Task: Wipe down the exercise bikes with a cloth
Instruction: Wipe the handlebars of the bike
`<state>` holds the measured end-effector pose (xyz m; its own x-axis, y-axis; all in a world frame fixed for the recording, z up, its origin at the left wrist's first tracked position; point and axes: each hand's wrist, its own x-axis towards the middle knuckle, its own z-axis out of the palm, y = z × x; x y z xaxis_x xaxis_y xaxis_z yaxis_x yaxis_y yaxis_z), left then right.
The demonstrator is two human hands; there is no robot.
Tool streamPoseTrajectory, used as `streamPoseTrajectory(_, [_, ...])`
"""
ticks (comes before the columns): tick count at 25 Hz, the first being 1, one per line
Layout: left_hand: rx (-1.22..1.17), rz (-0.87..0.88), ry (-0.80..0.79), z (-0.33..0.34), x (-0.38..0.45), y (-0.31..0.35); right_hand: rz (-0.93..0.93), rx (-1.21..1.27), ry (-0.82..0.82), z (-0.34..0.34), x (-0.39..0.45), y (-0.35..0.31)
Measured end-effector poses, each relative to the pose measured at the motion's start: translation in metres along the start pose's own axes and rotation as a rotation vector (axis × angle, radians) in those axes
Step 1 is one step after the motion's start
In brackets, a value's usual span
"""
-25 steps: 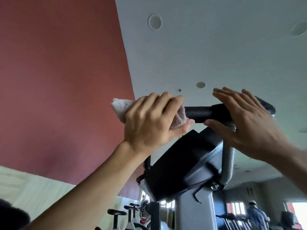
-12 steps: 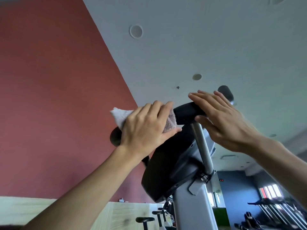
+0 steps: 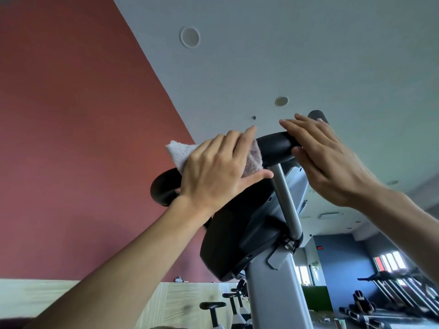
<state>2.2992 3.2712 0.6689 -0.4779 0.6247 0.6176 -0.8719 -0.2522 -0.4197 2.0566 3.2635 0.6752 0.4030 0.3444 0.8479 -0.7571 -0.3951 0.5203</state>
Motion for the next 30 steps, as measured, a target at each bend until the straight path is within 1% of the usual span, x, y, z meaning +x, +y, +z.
streamPoseTrajectory(5, [-0.098, -0.001, 0.036, 0.011, 0.039, 0.045, 0.011, 0.172, 0.070, 0.001, 0.001, 0.009])
streamPoseTrajectory(7, [-0.111, 0.030, 0.045, 0.011, 0.030, 0.034, 0.037, 0.175, 0.073, -0.001, 0.001, 0.011])
streamPoseTrajectory(9, [-0.082, 0.053, 0.040, 0.006, 0.012, 0.011, 0.063, 0.146, 0.032, -0.006, 0.001, 0.012])
streamPoseTrajectory(11, [-0.022, 0.030, 0.011, 0.000, -0.001, -0.003, 0.085, 0.113, 0.000, -0.013, 0.000, 0.010])
streamPoseTrajectory(13, [-0.012, -0.036, -0.037, -0.003, 0.000, 0.000, 0.143, 0.063, 0.004, -0.017, 0.007, 0.001])
streamPoseTrajectory(16, [-0.048, -0.088, -0.153, -0.008, 0.013, 0.007, 0.198, -0.058, -0.087, -0.016, 0.029, -0.021])
streamPoseTrajectory(17, [-0.083, -0.101, -0.217, -0.012, 0.018, 0.006, 0.206, -0.085, -0.111, -0.014, 0.033, -0.028])
streamPoseTrajectory(19, [-0.199, -0.174, -0.376, -0.019, 0.027, -0.001, 0.257, -0.092, -0.083, -0.010, 0.035, -0.035])
streamPoseTrajectory(21, [-0.320, -0.294, -0.555, -0.019, 0.040, -0.012, 0.322, -0.061, -0.056, -0.008, 0.034, -0.039])
streamPoseTrajectory(23, [-0.388, -0.355, -0.685, -0.021, 0.048, -0.019, 0.362, -0.013, -0.078, -0.012, 0.034, -0.045])
streamPoseTrajectory(26, [-0.468, -0.387, -0.762, -0.023, 0.056, -0.025, 0.369, 0.084, -0.166, -0.023, 0.038, -0.046])
streamPoseTrajectory(28, [-0.502, -0.395, -0.803, -0.021, 0.059, -0.027, 0.371, 0.145, -0.247, -0.033, 0.044, -0.042])
streamPoseTrajectory(30, [-0.545, -0.446, -0.881, -0.020, 0.063, -0.029, 0.409, 0.191, -0.346, -0.042, 0.051, -0.038])
